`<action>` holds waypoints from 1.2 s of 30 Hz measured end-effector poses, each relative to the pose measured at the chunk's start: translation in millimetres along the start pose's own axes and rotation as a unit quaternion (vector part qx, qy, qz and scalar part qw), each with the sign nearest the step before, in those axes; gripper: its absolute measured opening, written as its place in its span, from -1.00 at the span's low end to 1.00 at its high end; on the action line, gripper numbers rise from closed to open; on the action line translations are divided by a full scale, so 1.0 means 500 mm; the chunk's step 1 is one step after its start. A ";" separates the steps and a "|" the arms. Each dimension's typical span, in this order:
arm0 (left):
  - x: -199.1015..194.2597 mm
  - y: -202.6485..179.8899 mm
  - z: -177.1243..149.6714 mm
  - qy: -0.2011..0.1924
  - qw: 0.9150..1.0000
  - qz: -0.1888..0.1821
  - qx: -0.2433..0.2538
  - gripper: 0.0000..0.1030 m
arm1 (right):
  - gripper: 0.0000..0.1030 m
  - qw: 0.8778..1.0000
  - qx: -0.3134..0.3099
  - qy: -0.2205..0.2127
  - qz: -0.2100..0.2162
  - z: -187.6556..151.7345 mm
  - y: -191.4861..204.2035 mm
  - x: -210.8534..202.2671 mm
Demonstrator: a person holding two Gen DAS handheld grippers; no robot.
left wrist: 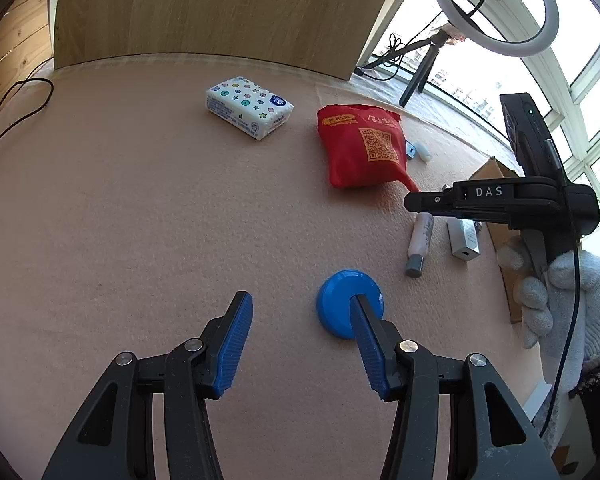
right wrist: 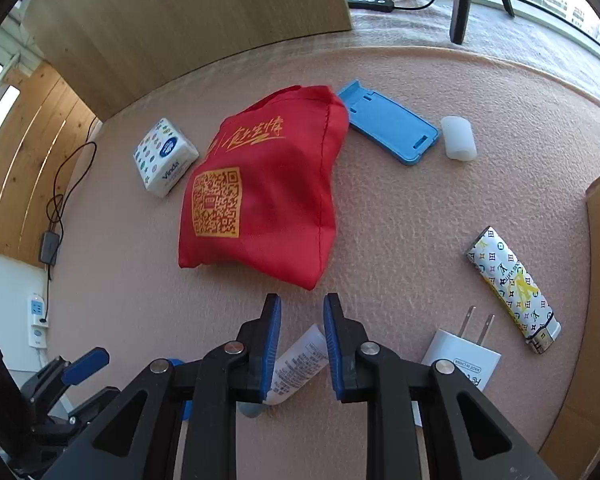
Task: Organize objects
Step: 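Grasp the small grey-capped white bottle with the right tool while the left tool holds the tape measure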
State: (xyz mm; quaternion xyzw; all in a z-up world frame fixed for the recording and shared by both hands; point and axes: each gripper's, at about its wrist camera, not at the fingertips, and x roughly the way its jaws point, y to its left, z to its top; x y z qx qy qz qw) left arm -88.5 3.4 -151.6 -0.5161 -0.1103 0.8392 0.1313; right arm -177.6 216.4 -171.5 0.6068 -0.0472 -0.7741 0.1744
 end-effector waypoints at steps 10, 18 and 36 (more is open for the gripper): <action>0.007 -0.007 -0.004 0.012 1.000 -0.011 0.013 0.06 | -0.44 0.998 0.009 -0.048 -0.027 -0.093 0.042 -0.059; 0.019 -0.019 -0.005 0.022 0.999 -0.019 0.028 0.06 | -0.41 0.996 0.082 -0.035 0.000 -0.120 0.047 -0.051; 0.062 -0.064 -0.013 0.057 0.996 -0.022 0.071 0.20 | -0.42 0.999 0.001 0.009 -0.040 -0.118 0.051 -0.012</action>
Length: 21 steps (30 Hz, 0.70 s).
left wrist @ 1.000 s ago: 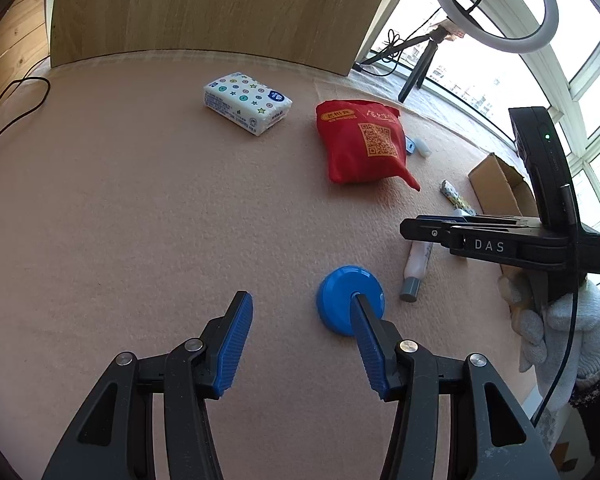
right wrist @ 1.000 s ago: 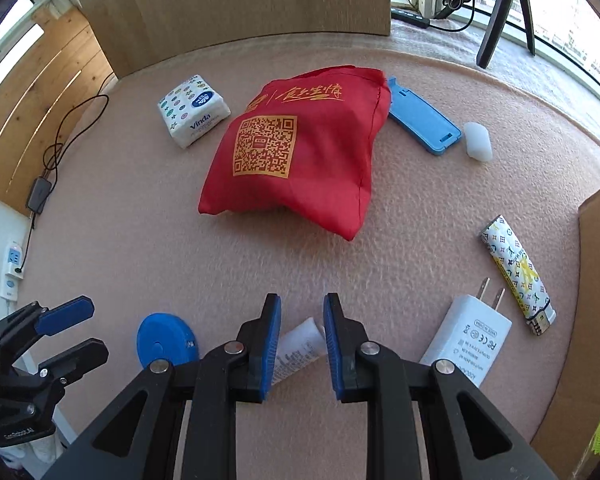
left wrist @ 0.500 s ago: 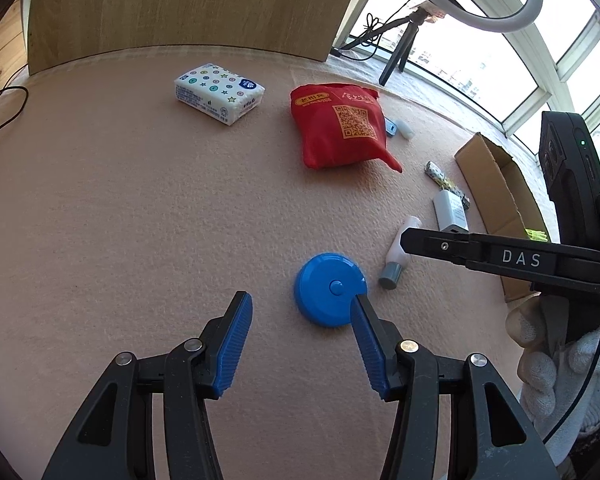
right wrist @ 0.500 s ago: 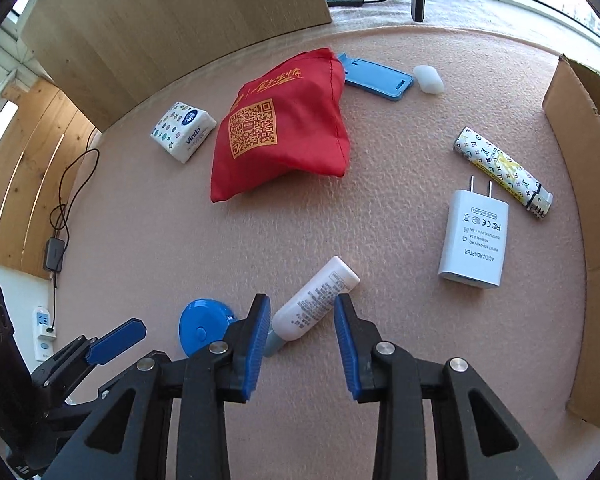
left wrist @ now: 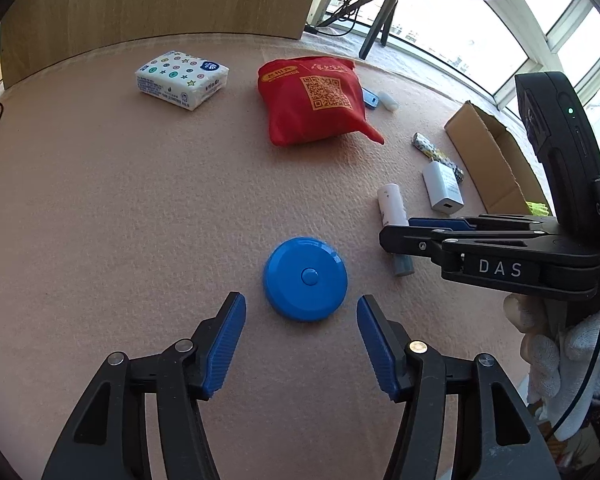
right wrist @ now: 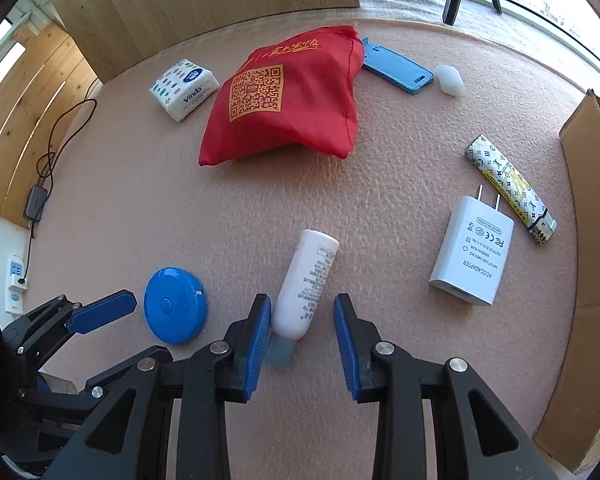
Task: Organize objects
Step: 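Grasp the small grey-capped white bottle with the right tool while the left tool holds the tape measure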
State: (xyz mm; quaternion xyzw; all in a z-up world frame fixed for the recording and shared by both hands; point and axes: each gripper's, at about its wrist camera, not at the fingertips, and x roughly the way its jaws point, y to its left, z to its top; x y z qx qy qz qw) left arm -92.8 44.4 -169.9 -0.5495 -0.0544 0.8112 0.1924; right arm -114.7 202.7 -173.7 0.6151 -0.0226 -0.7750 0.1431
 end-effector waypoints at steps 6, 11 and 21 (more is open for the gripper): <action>0.037 -0.036 0.011 0.008 0.999 0.031 0.030 0.20 | -0.42 1.000 -0.012 0.002 0.003 -0.002 -0.012 -0.009; 0.051 -0.050 0.021 -0.002 0.998 0.055 0.044 0.20 | -0.42 1.000 -0.011 -0.007 0.001 0.004 -0.014 -0.015; 0.055 -0.050 0.016 -0.010 0.995 0.072 0.066 0.05 | -0.45 0.999 -0.036 -0.004 -0.017 0.009 0.013 0.007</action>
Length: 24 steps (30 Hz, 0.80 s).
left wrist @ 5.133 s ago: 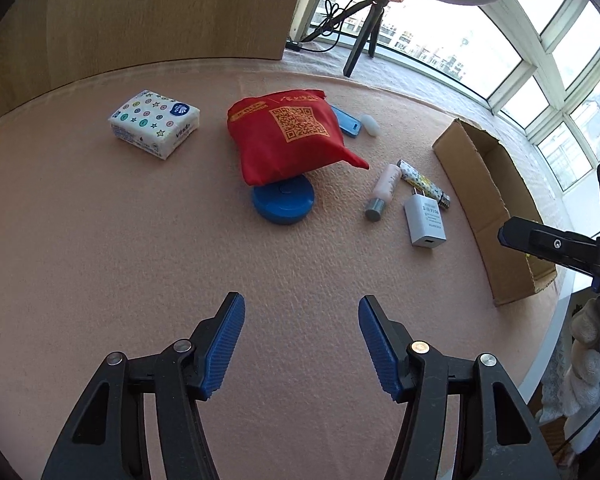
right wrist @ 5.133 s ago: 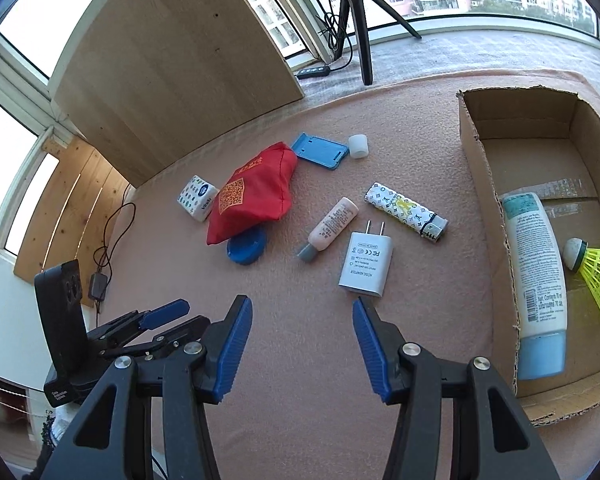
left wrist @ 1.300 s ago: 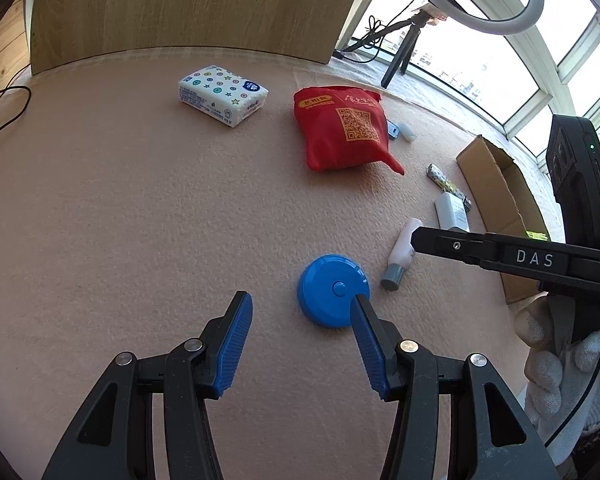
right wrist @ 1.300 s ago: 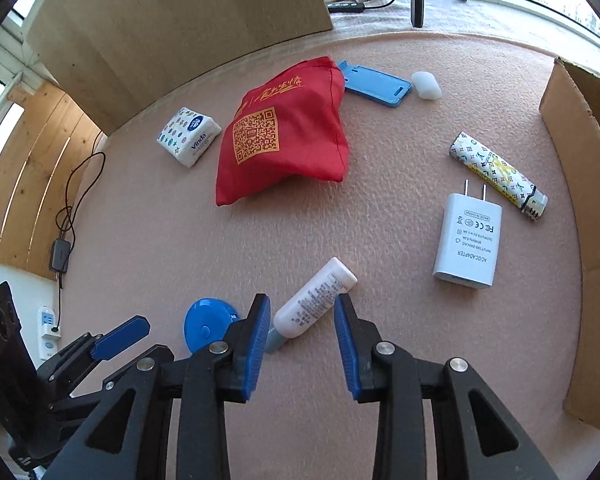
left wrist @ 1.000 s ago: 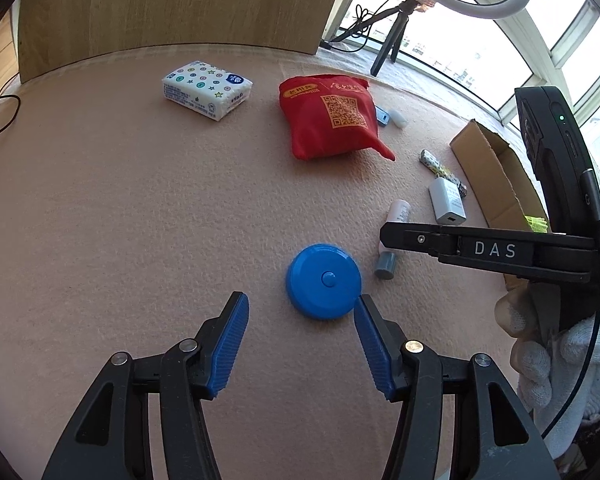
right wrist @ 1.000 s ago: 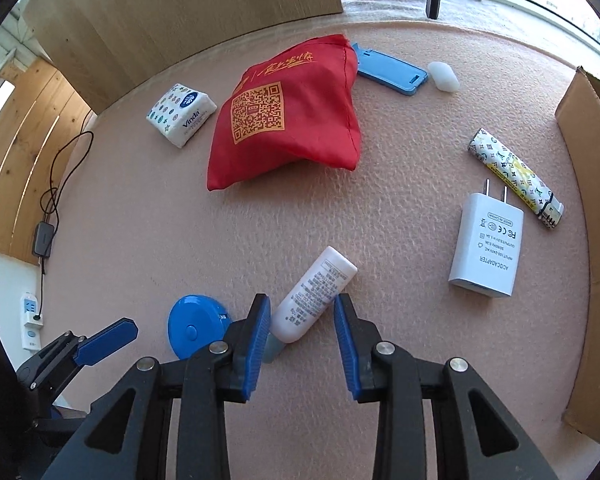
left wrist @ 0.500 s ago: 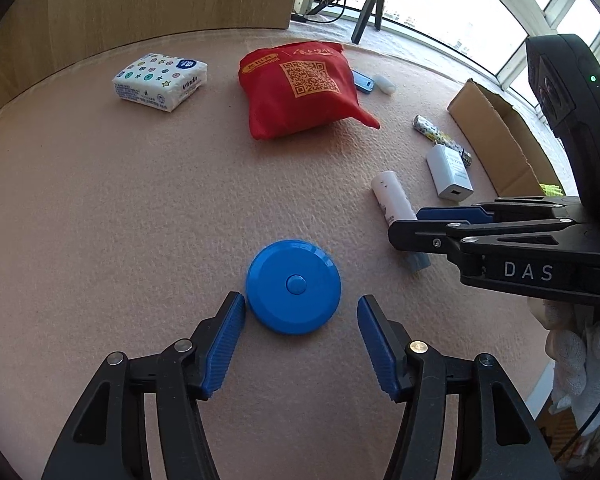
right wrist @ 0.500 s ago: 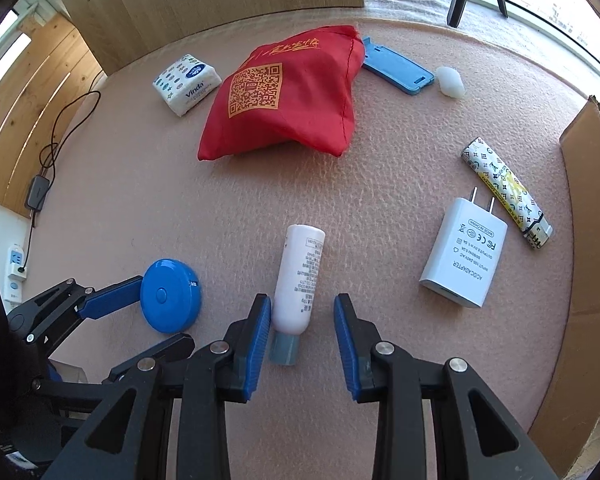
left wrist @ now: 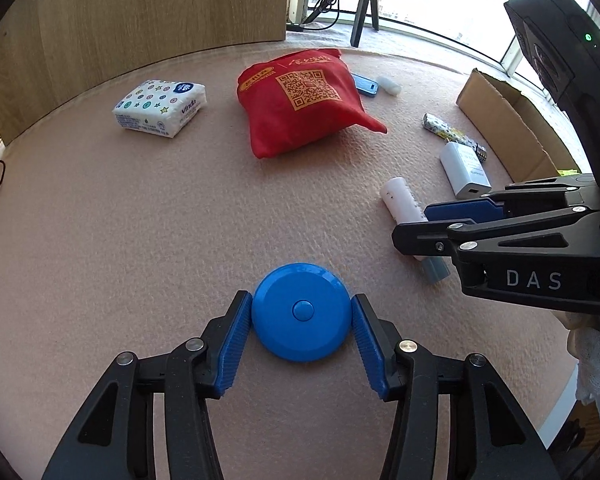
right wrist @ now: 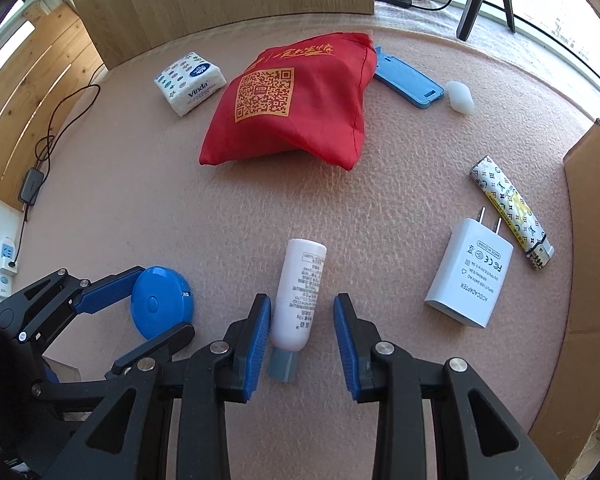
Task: Organize objects
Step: 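Grasp the small grey-capped white bottle with the right tool while the left tool holds the tape measure, then carry the bottle and tape measure with both tools over the box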
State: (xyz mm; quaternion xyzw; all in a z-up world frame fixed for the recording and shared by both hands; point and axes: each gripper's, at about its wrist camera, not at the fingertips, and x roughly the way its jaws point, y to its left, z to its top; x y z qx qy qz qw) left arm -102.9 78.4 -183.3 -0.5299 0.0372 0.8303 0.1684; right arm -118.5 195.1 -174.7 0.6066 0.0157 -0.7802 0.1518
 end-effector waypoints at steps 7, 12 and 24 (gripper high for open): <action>-0.013 0.029 0.000 -0.006 1.000 0.001 -0.028 0.05 | -0.65 1.000 0.005 -0.009 0.001 -0.007 -0.015 -0.006; -0.026 0.026 0.009 -0.014 0.999 -0.001 -0.032 0.05 | -0.65 0.999 0.017 -0.025 0.016 -0.022 -0.039 -0.039; -0.067 -0.089 0.101 -0.053 0.998 -0.045 0.000 0.05 | -0.65 0.992 0.064 -0.105 0.019 -0.078 -0.157 -0.209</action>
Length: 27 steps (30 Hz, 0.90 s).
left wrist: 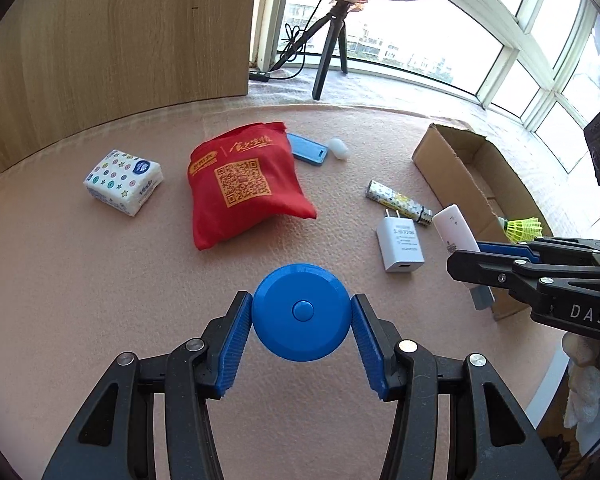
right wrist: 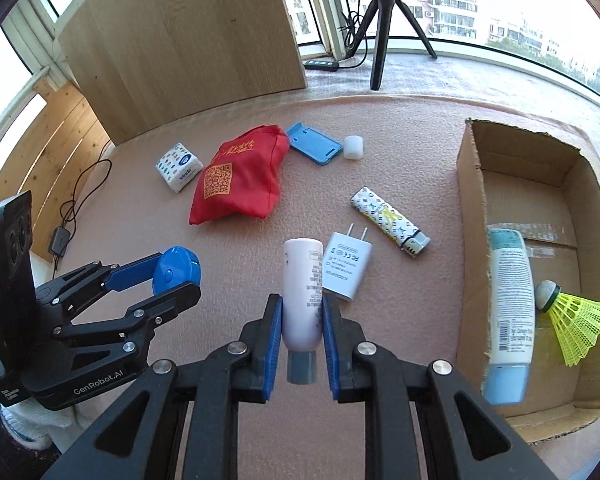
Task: Organize objects
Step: 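Carry the bottle and tape measure with both tools over the box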
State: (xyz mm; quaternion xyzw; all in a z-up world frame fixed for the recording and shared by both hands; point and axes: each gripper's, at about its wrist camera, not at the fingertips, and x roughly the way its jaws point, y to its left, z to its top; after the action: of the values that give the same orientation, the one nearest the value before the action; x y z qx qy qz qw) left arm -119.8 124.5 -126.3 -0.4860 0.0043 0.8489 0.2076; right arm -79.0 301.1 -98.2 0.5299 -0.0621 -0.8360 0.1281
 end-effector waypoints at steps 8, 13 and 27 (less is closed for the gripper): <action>0.013 -0.161 0.055 -0.015 0.997 -0.048 0.050 0.05 | -0.65 0.997 0.046 -0.044 -0.044 -0.027 -0.131 -0.106; 0.037 -0.271 0.084 -0.016 0.993 -0.077 0.084 0.05 | -0.65 0.994 0.077 -0.051 -0.065 -0.054 -0.209 -0.136; 0.111 -0.478 0.090 0.006 0.983 -0.111 0.146 0.05 | -0.65 0.989 0.111 -0.046 -0.084 -0.102 -0.325 -0.148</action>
State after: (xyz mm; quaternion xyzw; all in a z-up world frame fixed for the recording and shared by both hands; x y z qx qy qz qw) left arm -96.1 371.6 -102.0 -0.4532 0.0754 0.8079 0.3690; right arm -27.2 479.1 -94.6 0.5050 -0.1155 -0.8553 -0.0048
